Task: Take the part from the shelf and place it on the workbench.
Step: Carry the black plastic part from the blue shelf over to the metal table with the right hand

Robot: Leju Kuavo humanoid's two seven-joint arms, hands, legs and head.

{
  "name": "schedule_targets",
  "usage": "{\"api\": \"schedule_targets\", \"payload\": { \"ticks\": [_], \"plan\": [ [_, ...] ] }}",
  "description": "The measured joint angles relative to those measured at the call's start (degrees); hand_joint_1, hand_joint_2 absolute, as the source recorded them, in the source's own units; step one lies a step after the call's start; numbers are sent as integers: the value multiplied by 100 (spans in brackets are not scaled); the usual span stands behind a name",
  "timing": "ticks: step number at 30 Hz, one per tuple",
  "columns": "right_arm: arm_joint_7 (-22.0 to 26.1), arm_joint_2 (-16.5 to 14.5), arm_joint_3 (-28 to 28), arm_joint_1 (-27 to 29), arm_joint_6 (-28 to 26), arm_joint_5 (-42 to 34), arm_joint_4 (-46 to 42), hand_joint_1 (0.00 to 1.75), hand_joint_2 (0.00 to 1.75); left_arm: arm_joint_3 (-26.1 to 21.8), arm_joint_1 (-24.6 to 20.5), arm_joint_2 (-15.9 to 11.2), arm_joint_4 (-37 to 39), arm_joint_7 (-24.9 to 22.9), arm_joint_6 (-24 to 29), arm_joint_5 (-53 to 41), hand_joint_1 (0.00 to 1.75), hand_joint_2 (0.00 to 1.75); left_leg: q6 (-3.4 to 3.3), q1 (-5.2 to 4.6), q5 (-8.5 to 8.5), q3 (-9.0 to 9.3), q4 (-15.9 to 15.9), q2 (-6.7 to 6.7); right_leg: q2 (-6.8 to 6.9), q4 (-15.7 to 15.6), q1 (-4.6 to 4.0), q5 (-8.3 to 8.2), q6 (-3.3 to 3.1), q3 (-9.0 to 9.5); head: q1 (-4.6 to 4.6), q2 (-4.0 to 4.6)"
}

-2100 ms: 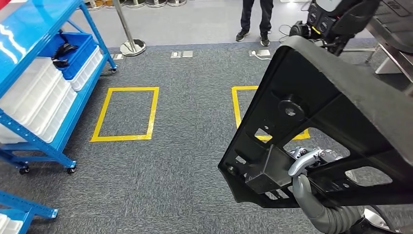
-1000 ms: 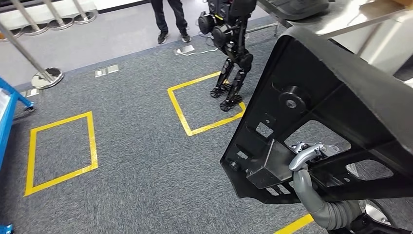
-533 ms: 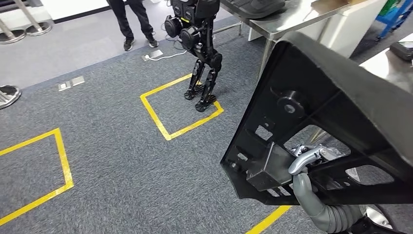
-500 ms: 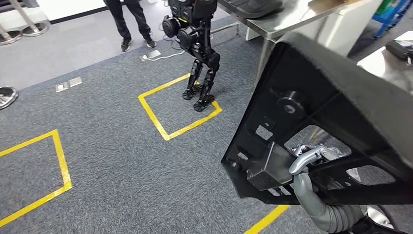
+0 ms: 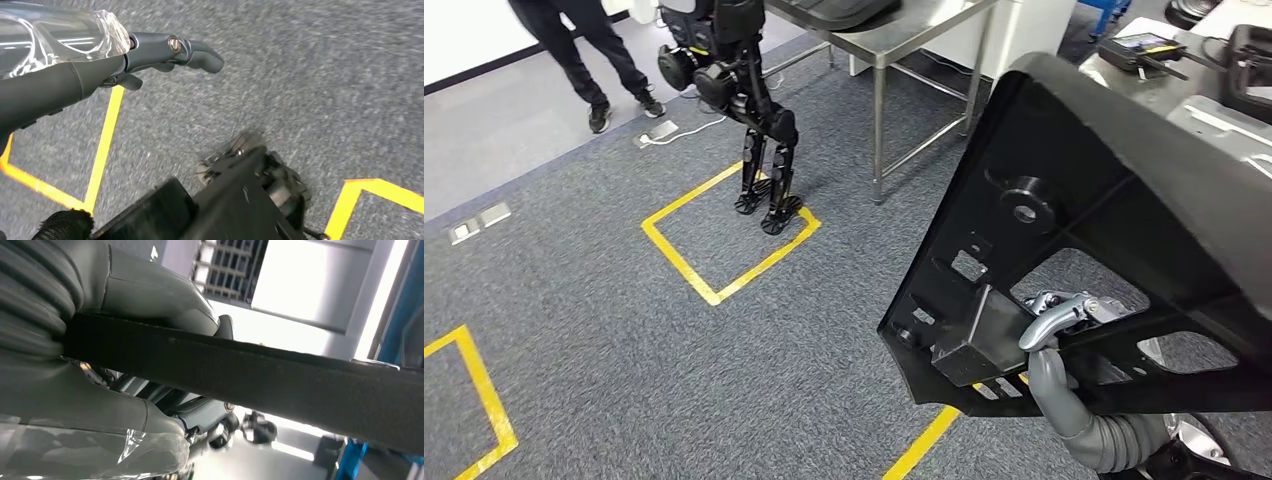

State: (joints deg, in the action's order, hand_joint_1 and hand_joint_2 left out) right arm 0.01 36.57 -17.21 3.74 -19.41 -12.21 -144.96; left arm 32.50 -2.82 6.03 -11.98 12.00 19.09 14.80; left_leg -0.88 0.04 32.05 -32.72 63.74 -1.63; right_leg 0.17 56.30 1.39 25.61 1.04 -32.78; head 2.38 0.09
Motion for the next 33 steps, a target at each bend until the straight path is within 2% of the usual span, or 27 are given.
{"api": "schedule_targets", "payload": {
  "ticks": [1,2,3,4,5,7,9,11,12,14,15,16,17,18,19,20,22,23,24,26,27,28,29,30,31,32,33],
  "plan": [
    [0,-1,0,-3,0,-1,0,175,175,0,-10,1,0,0,-1,0,0,175,6,2,178,-193,420,69,-63,1,-9,-10,-15,-12,0,0],
    [0,-1,-1,-5,1,-1,0,175,175,0,-16,1,0,0,-1,0,0,175,1,-1,272,-342,733,97,-138,1,-18,-17,-25,-22,0,0],
    [-1,-1,-2,-5,1,-2,0,175,175,0,-21,1,0,-1,-1,0,0,175,-19,-6,252,-398,837,110,-218,2,-29,-26,-34,-28,-1,0],
    [-2,-1,-3,-5,0,-4,0,175,175,0,-28,2,0,-2,-1,0,0,175,-52,-14,126,-344,703,131,-300,2,-38,-36,-39,-31,0,0],
    [-4,-1,-4,-6,-1,-7,0,175,175,0,-34,2,0,-4,-1,0,0,175,-98,-26,-74,-192,363,189,-382,1,-44,-46,-40,-31,0,0],
    [-7,-1,-2,-7,-4,-15,0,175,175,0,-42,-1,0,-11,-1,1,0,175,-210,-55,-437,189,-482,460,-539,0,-40,-74,-23,-44,2,0],
    [-9,-1,0,-6,-7,-24,0,175,175,0,-44,-5,0,-18,-1,2,0,175,-265,-88,-562,367,-890,613,-672,-4,-12,-106,26,-79,2,0],
    [-13,3,3,-2,-13,-32,0,175,175,0,-44,-4,0,-20,-1,3,0,175,-272,-94,-601,377,-951,501,-784,-29,7,-146,103,-108,1,0],
    [-14,4,5,5,-17,-34,-1,175,175,1,-42,-1,0,-22,0,4,0,175,-277,-82,-640,388,-1005,437,-737,-13,-1,-135,131,-133,4,0],
    [-14,11,9,1,-26,-38,0,175,175,2,-28,8,0,-28,4,11,0,175,-298,-48,-722,399,-1111,286,-453,305,-34,101,161,-300,20,0],
    [-15,12,9,0,-30,-42,2,175,175,2,-19,10,0,-31,7,16,0,175,-307,-52,-738,396,-1128,210,-269,638,-38,309,169,-450,27,0],
    [-15,14,9,-5,-32,-46,6,175,175,2,-9,11,0,-33,9,23,0,175,-315,-52,-742,384,-1129,128,-168,1031,-34,517,187,-615,32,0],
    [-16,14,8,-4,-35,-51,10,175,175,2,-1,12,0,-34,9,31,0,175,-316,-53,-743,374,-1126,45,-124,1362,-23,655,211,-741,33,0],
    [-16,14,7,-2,-36,-57,15,175,175,2,4,13,0,-35,10,39,0,175,-314,-51,-742,370,-1123,-38,-99,1524,-9,692,236,-781,31,0],
    [-16,15,7,-2,-37,-65,19,175,175,2,7,15,0,-37,9,48,0,175,-306,-43,-738,368,-1117,-118,-70,1458,7,625,264,-704,31,0],
    [-16,15,7,-2,-38,-75,20,175,175,2,9,17,0,-40,9,55,0,175,-290,-31,-729,369,-1106,-192,-18,1156,23,473,292,-506,31,0],
    [-15,14,8,-8,-39,-90,23,175,175,2,12,17,0,-49,9,62,0,175,-221,-26,-687,367,-1044,-311,212,327,33,180,330,-8,33,0],
    [-15,14,8,-12,-39,-93,25,175,175,3,14,15,0,-54,9,64,0,175,-181,-33,-663,364,-1008,-358,287,52,30,107,307,145,29,0],
    [-14,13,8,-15,-40,-93,27,175,175,3,15,13,0,-57,9,65,0,175,-147,-46,-644,362,-980,-399,321,-74,18,89,271,204,25,0],
    [-13,13,8,-19,-42,-95,32,175,175,4,18,11,0,-64,8,68,0,175,-100,-43,-634,367,-962,-483,211,-83,-2,83,165,172,17,0],
    [-12,13,8,-21,-42,-94,32,175,175,5,17,11,0,-67,8,72,0,175,-72,-24,-605,358,-933,-445,159,-84,-5,69,129,158,17,0],
    [-10,13,8,-29,-42,-95,32,175,175,5,10,10,0,-68,8,75,0,175,-42,-2,-519,315,-826,-338,112,-87,-1,50,90,146,17,0],
    [-8,11,7,-39,-42,-95,32,175,175,5,-1,10,0,-69,8,79,0,175,-11,16,-364,214,-594,-192,65,-91,9,30,56,133,16,0],
    [-7,10,7,-48,-41,-96,32,175,175,5,-14,10,0,-68,9,83,0,175,14,29,-162,59,-239,-33,15,-91,13,14,32,116,14,0],
    [-7,9,6,-57,-41,-97,34,175,175,5,-25,10,0,-68,9,87,0,175,27,31,43,-130,191,60,-42,-91,11,0,13,98,14,0],
    [-6,8,5,-59,-40,-97,35,175,175,4,-31,9,0,-68,9,92,0,175,32,31,188,-303,577,95,-111,-91,7,-10,2,83,14,0],
    [-7,7,5,-60,-40,-97,36,175,175,4,-35,8,0,-68,9,96,0,175,27,30,236,-404,806,107,-185,-90,1,-19,-3,74,14,0]
  ]
}}
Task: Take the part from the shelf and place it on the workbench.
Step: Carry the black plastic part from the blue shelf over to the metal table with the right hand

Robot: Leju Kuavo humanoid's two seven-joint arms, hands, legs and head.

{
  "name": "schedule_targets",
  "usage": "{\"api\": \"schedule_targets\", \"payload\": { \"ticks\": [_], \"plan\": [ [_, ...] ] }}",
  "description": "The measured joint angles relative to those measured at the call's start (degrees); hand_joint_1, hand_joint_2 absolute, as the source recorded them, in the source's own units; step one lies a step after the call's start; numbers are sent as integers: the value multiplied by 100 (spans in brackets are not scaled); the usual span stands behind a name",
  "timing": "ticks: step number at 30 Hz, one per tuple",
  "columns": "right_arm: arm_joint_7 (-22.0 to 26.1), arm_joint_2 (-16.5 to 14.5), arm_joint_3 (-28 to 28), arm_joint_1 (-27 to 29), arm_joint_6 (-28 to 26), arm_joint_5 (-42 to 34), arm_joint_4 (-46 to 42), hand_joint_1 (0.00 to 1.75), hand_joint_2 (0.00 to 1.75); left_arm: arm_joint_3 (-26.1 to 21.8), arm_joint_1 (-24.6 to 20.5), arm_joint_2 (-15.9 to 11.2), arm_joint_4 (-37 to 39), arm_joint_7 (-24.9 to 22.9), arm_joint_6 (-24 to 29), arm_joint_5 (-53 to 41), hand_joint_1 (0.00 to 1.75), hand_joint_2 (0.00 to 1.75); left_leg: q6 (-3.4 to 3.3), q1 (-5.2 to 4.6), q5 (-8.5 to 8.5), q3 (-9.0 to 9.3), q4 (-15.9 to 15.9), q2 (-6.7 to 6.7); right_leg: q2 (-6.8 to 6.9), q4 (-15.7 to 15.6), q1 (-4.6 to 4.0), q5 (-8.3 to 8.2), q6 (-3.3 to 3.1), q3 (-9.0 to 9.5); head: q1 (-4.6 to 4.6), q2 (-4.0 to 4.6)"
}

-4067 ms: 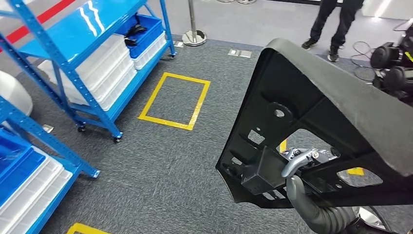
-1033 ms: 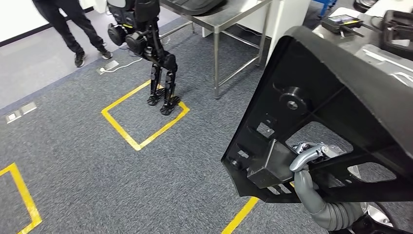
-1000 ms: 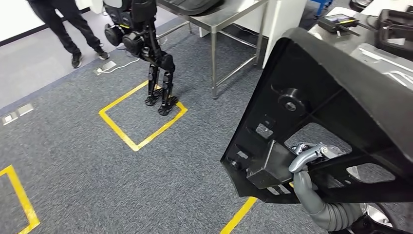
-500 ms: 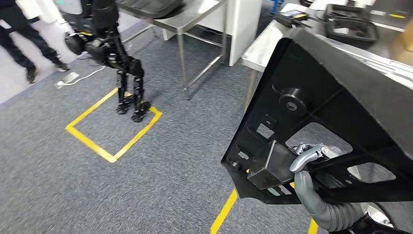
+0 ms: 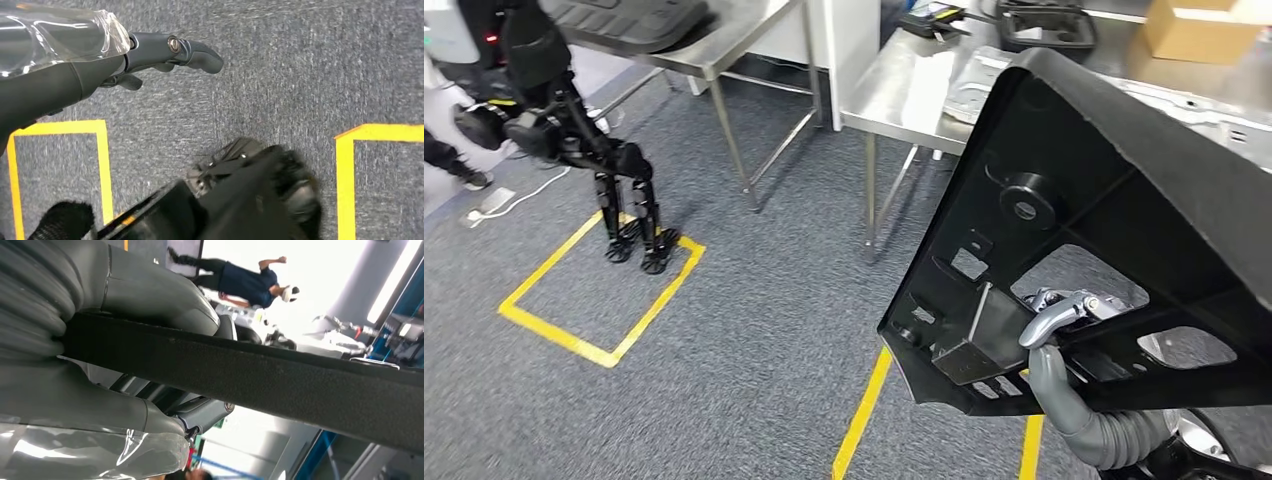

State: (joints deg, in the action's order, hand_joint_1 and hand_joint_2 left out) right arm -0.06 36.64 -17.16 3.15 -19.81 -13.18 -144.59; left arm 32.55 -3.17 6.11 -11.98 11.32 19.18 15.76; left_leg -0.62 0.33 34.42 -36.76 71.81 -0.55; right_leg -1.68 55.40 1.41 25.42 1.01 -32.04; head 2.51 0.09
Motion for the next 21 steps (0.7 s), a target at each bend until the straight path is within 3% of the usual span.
{"api": "schedule_targets", "payload": {
  "ticks": [1,2,4,6,7,9,11,13,15,16,17,19,21],
  "plan": [
    [-1,-1,0,0,0,0,1,175,175,0,-6,0,0,0,-1,4,0,175,-17,-1,-65,1,1,11,-80,0,-5,-9,0,-4,0,0],
    [-1,-1,0,0,1,0,1,175,175,0,-12,0,0,0,-1,4,0,175,-45,-3,-229,115,-240,45,-164,0,-7,-17,4,-4,0,0],
    [-1,-1,1,-4,1,1,1,175,175,0,-19,-5,0,0,-1,10,0,175,-135,-10,-634,508,-1091,300,-326,2,-7,-40,27,-10,1,0],
    [1,-2,1,-13,0,0,2,175,175,0,-23,-14,0,0,0,20,0,175,-198,-23,-812,758,-1665,536,-474,2,5,-72,75,-52,2,0],
    [2,-2,1,-16,0,0,3,175,175,0,-25,-18,0,0,0,23,0,175,-210,-33,-808,784,-1743,552,-544,-4,15,-94,110,-79,2,0],
    [3,1,2,-13,-1,1,2,175,175,1,-27,-14,0,0,-1,24,0,175,-227,-31,-844,794,-1806,424,-627,-17,36,-130,184,-128,3,0],
    [3,6,4,-20,-2,2,1,175,175,2,-14,-7,0,0,-1,24,0,175,-279,-9,-912,815,-1890,270,-376,196,14,29,226,-250,23,0],
    [2,9,5,-32,-3,0,2,175,175,2,8,-3,0,0,0,23,0,175,-321,-11,-941,814,-1925,111,-24,850,-1,422,251,-547,47,0],
    [0,8,3,-34,-4,-2,3,175,175,2,26,-5,0,0,-1,23,0,175,-329,-23,-942,799,-1922,-64,73,1502,13,686,289,-812,49,0],
    [-1,8,3,-34,-4,-3,3,175,175,2,31,-6,0,-1,-1,22,0,175,-326,-25,-940,796,-1919,-151,92,1569,21,671,311,-808,48,0],
    [-3,8,3,-34,-4,-3,3,175,175,3,35,-5,0,-1,-1,22,0,175,-317,-22,-934,797,-1914,-232,118,1396,29,557,330,-684,48,0],
    [-8,7,3,-37,-4,-4,3,175,175,4,43,-6,0,-2,-1,23,0,175,-270,-23,-903,801,-1876,-368,322,591,35,241,363,-207,49,0],
    [-16,8,4,-44,-4,-10,2,175,175,5,52,-9,1,-2,0,31,0,175,-196,-51,-856,800,-1812,-469,483,42,19,86,320,94,41,0]
  ]
}}
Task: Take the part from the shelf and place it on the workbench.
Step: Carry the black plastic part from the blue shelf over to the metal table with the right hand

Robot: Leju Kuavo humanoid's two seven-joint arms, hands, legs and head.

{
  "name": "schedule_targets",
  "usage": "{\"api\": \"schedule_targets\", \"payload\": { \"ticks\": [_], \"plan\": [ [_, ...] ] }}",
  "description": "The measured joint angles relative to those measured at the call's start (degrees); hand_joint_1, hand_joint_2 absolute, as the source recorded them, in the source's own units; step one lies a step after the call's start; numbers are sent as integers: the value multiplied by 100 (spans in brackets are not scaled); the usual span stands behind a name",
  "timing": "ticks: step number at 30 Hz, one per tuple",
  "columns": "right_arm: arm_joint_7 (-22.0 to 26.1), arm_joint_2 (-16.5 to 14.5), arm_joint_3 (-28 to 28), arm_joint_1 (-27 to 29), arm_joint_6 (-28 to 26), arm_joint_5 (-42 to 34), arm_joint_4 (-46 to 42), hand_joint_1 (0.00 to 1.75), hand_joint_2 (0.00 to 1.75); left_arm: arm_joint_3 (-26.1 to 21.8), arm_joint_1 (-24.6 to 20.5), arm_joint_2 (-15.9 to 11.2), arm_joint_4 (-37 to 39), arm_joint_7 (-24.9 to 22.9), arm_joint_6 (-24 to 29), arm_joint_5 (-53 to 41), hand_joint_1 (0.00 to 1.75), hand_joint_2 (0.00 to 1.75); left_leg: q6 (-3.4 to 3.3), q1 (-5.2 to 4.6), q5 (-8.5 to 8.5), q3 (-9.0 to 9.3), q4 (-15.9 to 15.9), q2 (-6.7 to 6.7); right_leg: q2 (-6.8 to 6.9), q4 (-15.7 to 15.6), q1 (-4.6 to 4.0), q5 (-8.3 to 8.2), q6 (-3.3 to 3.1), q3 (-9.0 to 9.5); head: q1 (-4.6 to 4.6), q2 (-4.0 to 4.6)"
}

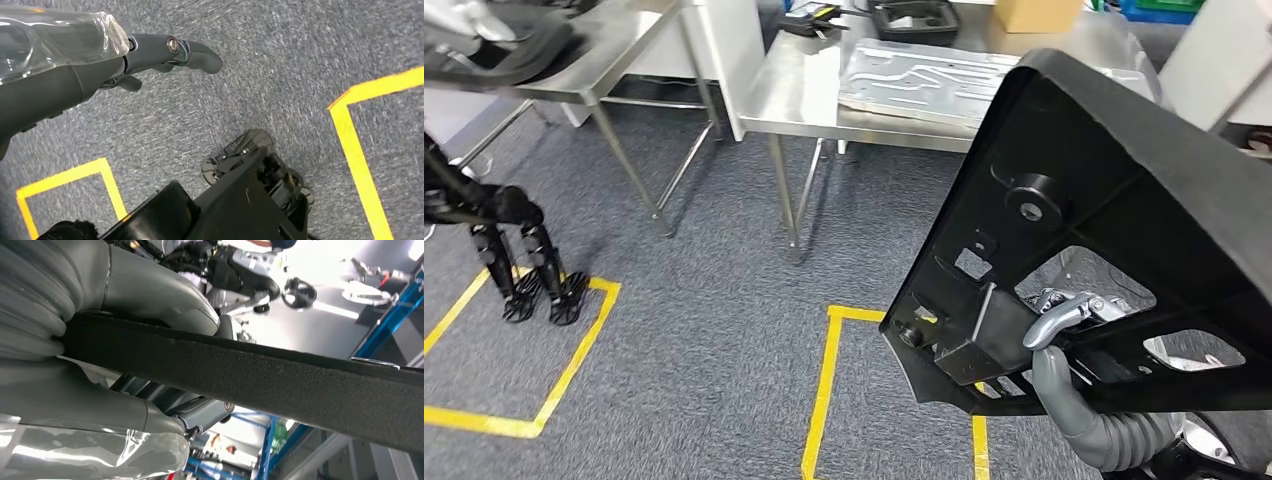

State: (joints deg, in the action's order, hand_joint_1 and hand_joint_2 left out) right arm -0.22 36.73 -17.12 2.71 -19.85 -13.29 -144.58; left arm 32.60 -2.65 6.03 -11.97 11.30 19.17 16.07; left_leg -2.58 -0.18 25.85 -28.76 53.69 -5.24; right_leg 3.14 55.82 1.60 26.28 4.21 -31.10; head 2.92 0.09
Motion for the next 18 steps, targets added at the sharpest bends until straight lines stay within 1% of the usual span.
{"api": "schedule_targets", "payload": {
  "ticks": [1,2,3,4,5,6,7,8,9,10,11,12,13,14,15,16,17,18],
  "plan": [
    [-4,1,1,-4,-1,-4,0,175,175,1,3,-2,1,0,1,7,0,175,29,-15,15,-2,21,-43,9,-67,-15,-1,-41,22,-4,0],
    [-9,2,1,-5,-1,-8,-1,175,175,1,5,-2,1,0,1,15,0,175,51,-12,19,2,30,-89,-66,-56,-26,-16,-91,2,-9,0],
    [-11,2,2,-7,-2,-10,-1,175,175,2,6,-3,2,0,2,23,0,175,75,0,29,0,37,-102,-121,-52,-22,-26,-131,-14,-9,0],
    [-14,2,3,-11,-2,-10,-1,175,175,2,3,-4,2,1,3,29,0,175,104,23,83,-19,95,-29,-175,-56,-18,-43,-168,-28,-9,0],
    [-16,3,3,-18,-2,-11,-2,175,175,3,-6,-4,1,1,4,35,0,175,136,43,202,-85,253,92,-224,-60,-8,-63,-205,-41,-9,0],
    [-17,3,4,-26,-1,-12,-2,175,175,3,-17,-4,1,2,5,39,0,175,164,60,382,-206,534,243,-271,-63,3,-81,-237,-56,-10,0],
    [-19,4,5,-33,-1,-15,-2,175,175,3,-28,-4,1,2,7,44,0,175,182,68,596,-377,929,375,-322,-63,3,-95,-259,-77,-12,0],
    [-21,4,5,-37,1,-22,-2,175,175,3,-37,-4,1,2,8,48,0,175,190,70,783,-566,1351,434,-380,-62,0,-108,-275,-95,-13,0],
    [-23,4,5,-39,2,-31,-1,175,175,3,-40,-4,1,2,8,51,0,175,191,70,891,-711,1678,458,-449,-61,-3,-119,-283,-111,-13,0],
    [-26,4,5,-39,3,-39,-1,175,175,3,-45,-4,1,2,8,55,0,175,182,69,889,-770,1814,467,-526,-60,-8,-130,-285,-121,-13,0],
    [-28,4,5,-39,4,-46,-1,175,175,3,-52,-4,1,2,8,55,0,175,160,67,773,-714,1705,483,-608,-60,-13,-140,-282,-125,-13,0],
    [-30,4,5,-41,4,-50,-1,175,175,3,-59,-4,0,2,7,55,0,175,125,62,573,-557,1377,535,-691,-60,-17,-150,-275,-124,-13,0],
    [-31,4,5,-43,5,-53,-1,175,175,3,-64,-5,1,2,7,54,0,175,76,58,353,-352,936,668,-769,-62,-13,-162,-266,-126,-12,0],
    [-32,4,5,-50,5,-57,-1,175,175,3,-67,-9,2,2,6,54,0,175,27,57,189,-170,529,817,-845,-58,-21,-174,-250,-137,-11,0],
    [-33,4,5,-57,5,-60,-1,175,175,4,-69,-12,2,2,5,55,0,175,-2,52,94,-49,242,944,-910,-54,-15,-192,-225,-159,-10,0],
    [-34,4,5,-63,6,-61,-1,175,175,4,-72,-15,2,2,4,56,0,175,-19,44,67,-1,99,1023,-972,-53,-6,-212,-194,-190,-9,0],
    [-37,4,5,-69,8,-59,-1,175,175,5,-76,-16,2,2,3,56,0,175,-22,33,73,3,62,1009,-1032,-61,1,-236,-155,-218,-9,0],
    [-37,6,5,-70,13,-49,-1,175,175,7,-79,-14,2,2,1,56,0,175,-27,34,52,-1,36,962,-1073,-72,17,-258,-115,-240,-9,0]
  ]
}}
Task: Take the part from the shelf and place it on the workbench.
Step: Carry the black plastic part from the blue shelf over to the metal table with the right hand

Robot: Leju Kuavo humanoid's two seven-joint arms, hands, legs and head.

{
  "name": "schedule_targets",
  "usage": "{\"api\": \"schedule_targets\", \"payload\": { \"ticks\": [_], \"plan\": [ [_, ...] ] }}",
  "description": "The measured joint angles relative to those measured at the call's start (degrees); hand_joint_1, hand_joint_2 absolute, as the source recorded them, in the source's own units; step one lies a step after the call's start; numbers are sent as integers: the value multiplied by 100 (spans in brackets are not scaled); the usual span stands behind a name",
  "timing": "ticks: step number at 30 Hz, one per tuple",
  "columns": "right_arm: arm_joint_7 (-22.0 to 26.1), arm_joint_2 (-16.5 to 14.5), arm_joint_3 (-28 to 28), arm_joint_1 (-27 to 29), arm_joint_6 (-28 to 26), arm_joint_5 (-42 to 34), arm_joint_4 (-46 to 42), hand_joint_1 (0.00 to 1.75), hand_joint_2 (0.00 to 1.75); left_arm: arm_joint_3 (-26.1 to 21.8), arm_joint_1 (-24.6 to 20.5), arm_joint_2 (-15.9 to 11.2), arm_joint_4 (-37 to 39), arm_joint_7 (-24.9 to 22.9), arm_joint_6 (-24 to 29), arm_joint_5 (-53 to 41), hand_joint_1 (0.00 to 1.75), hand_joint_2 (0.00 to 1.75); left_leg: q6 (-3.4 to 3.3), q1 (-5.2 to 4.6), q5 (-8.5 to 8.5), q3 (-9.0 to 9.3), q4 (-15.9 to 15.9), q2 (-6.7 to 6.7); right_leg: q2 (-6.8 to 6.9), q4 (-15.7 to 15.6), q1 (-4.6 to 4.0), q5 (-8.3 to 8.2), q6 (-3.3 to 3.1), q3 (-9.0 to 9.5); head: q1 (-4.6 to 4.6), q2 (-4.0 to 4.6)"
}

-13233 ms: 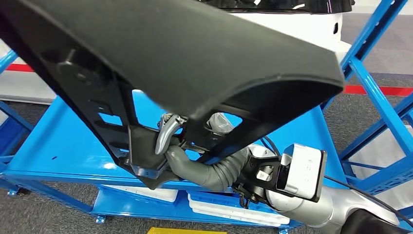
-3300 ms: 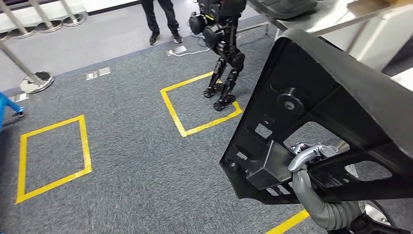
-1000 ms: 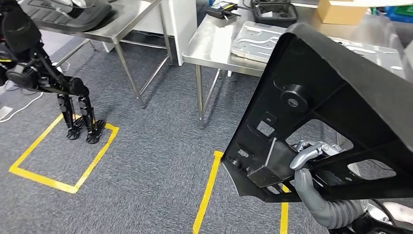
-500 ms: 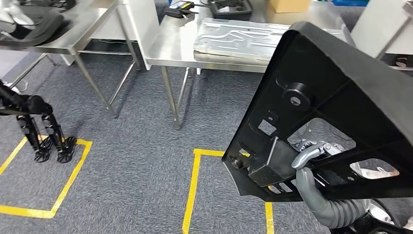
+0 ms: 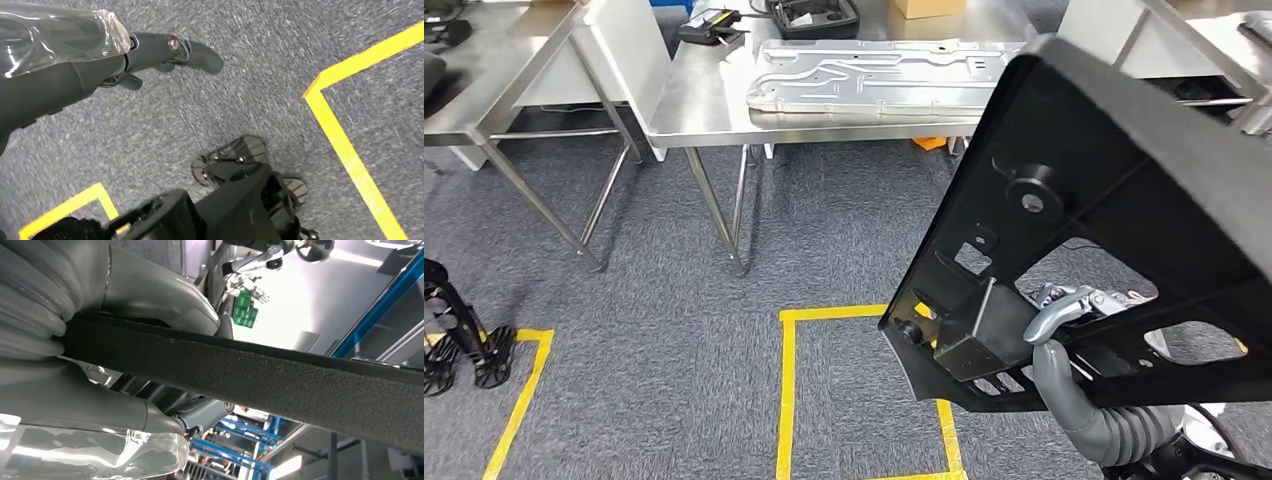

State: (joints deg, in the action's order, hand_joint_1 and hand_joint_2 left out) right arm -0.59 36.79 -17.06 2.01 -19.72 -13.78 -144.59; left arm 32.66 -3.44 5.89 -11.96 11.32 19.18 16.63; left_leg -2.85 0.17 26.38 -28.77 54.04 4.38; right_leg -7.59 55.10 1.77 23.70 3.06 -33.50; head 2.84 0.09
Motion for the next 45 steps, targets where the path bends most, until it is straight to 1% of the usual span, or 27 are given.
{"api": "schedule_targets", "payload": {
  "ticks": [1,3,5,6,7,8,9,11,13,16,17,19,21,22,23,24,26,28,31,33,36,37,38,39,42,43,45],
  "plan": [
    [-1,4,1,-1,4,20,0,175,175,1,1,3,0,0,-1,0,0,175,-20,6,-31,4,-30,-49,50,16,2,10,27,-24,2,0],
    [-8,14,1,-27,14,68,0,175,175,3,10,11,0,0,-3,7,0,175,-79,29,-100,7,-93,-149,341,333,-13,236,60,-174,16,0],
    [-21,18,-4,-53,16,107,1,175,175,5,25,15,0,-1,-4,22,0,175,-115,20,-125,-16,-98,-246,616,1101,-19,655,88,-501,30,0],
    [-27,17,-7,-56,16,121,2,175,175,6,32,15,0,-1,-6,31,0,175,-117,16,-130,-28,-96,-294,655,1462,-13,801,107,-647,30,0],
    [-33,17,-10,-56,16,132,3,175,175,6,38,15,0,-2,-9,37,0,175,-115,14,-133,-37,-93,-338,671,1660,-5,849,127,-710,29,0],
    [-38,17,-12,-56,16,144,4,175,175,6,41,15,0,-3,-13,42,0,175,-109,17,-134,-40,-89,-374,678,1619,4,787,146,-650,30,0],
    [-40,17,-13,-57,16,153,5,175,175,6,40,16,0,-3,-16,46,0,175,-97,22,-132,-40,-80,-403,690,1338,16,639,163,-469,29,0],
    [-42,17,-14,-63,16,166,5,175,175,5,37,16,0,-4,-19,54,0,175,-43,19,-104,-53,-26,-438,727,504,30,341,180,28,30,0],
    [-43,16,-15,-71,15,169,6,175,175,6,34,15,0,-4,-19,63,0,175,29,-4,-76,-80,29,-452,734,61,23,245,119,263,22,0],
    [-44,15,-20,-79,15,179,7,175,175,6,32,14,0,-4,-17,90,0,175,116,16,-65,-107,55,-454,719,34,-4,228,-25,236,15,0],
    [-44,15,-22,-84,16,183,7,175,175,6,30,14,0,-4,-16,96,0,175,145,33,9,-152,152,-450,723,29,-4,212,-66,228,14,0],
    [-44,15,-26,-91,16,193,7,175,175,6,23,14,0,-4,-12,106,0,175,199,51,337,-397,701,-441,731,22,2,185,-124,205,10,0],
    [-44,15,-39,-93,16,208,7,175,175,6,14,14,0,-4,-10,116,0,175,225,53,695,-762,1507,-438,732,24,-5,173,-149,176,10,0],
    [-44,15,-49,-93,16,216,7,175,175,6,10,14,0,-4,-9,120,0,175,225,53,758,-874,1753,-438,729,25,-9,169,-152,168,10,0],
    [-44,15,-59,-93,16,222,7,175,175,6,7,14,0,-4,-9,122,0,175,215,52,707,-876,1773,-438,725,26,-13,167,-153,167,11,0],
    [-44,15,-67,-93,16,225,7,175,175,6,5,14,0,-4,-8,122,0,175,195,50,560,-769,1561,-436,720,26,-15,167,-152,173,10,0],
    [-44,15,-73,-98,16,227,7,175,175,7,8,13,0,-9,-8,122,0,175,125,39,169,-364,725,-420,707,27,-22,166,-140,189,10,0],
    [-44,15,-78,-105,16,228,7,175,175,8,20,11,0,-17,-7,122,0,175,71,8,-22,-120,152,-401,696,32,-36,160,-96,174,14,0],
    [-44,15,-89,-110,16,230,7,175,175,8,27,11,0,-20,-6,122,0,175,13,-16,-66,-120,42,-397,691,24,-28,141,10,142,16,0],
    [-43,15,-98,-117,15,230,7,175,175,8,29,13,0,-20,-6,122,0,175,-59,3,-119,-109,-15,-409,703,223,-16,293,58,50,21,0],
    [-44,14,-114,-121,14,230,7,175,175,8,35,16,0,-20,-6,122,0,175,-115,-1,-147,-114,-37,-433,713,1301,-17,848,98,-435,27,0],
    [-45,13,-121,-119,14,229,7,175,175,8,38,16,0,-20,-6,122,0,175,-117,-6,-148,-117,-35,-436,714,1599,-17,940,111,-565,26,0],
    [-45,13,-127,-119,14,229,7,175,175,8,41,16,0,-20,-6,122,0,175,-117,-9,-147,-117,-33,-438,714,1706,-15,926,119,-604,26,0],
    [-45,13,-132,-120,14,230,7,175,175,8,41,17,0,-20,-6,122,0,175,-114,-7,-145,-112,-29,-438,717,1557,-12,800,124,-518,26,0],
    [-44,13,-139,-132,14,232,8,175,175,8,38,17,0,-20,-6,123,0,175,-59,-13,-111,-109,19,-429,739,375,-2,307,115,90,27,0],
    [-44,13,-140,-136,14,233,8,175,175,9,36,16,0,-20,-6,126,0,175,-29,-25,-101,-120,39,-428,740,139,-4,246,89,199,23,0],
    [-43,10,-143,-138,14,233,9,175,175,10,32,14,0,-20,-6,132,0,175,28,-42,-101,-148,54,-427,728,48,-26,236,10,214,16,0]
  ]
}}
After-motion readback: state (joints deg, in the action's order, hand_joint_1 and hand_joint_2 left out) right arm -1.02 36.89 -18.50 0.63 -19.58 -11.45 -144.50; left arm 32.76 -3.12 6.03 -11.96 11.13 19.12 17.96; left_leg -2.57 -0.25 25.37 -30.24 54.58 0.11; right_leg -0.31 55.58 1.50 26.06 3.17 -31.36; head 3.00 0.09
